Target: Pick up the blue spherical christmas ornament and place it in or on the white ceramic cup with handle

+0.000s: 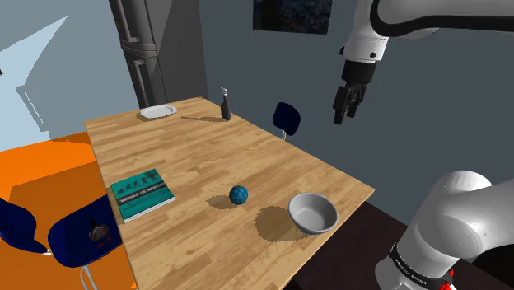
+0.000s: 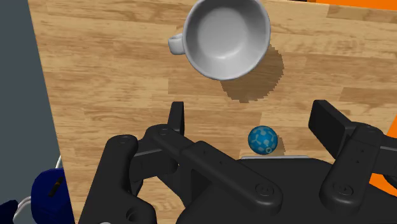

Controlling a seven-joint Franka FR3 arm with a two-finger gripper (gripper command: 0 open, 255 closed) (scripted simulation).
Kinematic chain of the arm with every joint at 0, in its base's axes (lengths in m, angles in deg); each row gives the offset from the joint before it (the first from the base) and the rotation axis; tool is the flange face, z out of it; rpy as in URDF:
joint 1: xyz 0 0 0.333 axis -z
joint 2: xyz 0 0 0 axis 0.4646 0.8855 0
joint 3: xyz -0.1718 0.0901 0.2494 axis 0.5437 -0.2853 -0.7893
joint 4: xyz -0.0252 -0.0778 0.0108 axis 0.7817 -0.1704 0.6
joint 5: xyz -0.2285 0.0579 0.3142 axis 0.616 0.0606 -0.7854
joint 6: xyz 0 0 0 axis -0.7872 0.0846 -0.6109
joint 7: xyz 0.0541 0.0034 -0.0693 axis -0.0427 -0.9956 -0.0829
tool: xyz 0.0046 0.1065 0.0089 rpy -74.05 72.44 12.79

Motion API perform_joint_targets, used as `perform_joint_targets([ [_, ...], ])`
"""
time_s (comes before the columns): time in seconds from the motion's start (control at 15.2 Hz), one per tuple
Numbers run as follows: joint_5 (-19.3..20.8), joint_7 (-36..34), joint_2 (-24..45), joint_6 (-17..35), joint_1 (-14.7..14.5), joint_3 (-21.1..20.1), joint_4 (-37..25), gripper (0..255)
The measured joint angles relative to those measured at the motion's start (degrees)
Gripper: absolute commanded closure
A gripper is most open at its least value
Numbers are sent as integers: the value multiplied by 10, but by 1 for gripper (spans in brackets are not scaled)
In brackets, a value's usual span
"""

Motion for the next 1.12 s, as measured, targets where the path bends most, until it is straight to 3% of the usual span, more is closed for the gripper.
perform_joint_targets([
  [0.46,-23,-58,68,68,-6,-40,12,0],
  [1.12,-43,-170,262,187,-15,-105,-40,0],
])
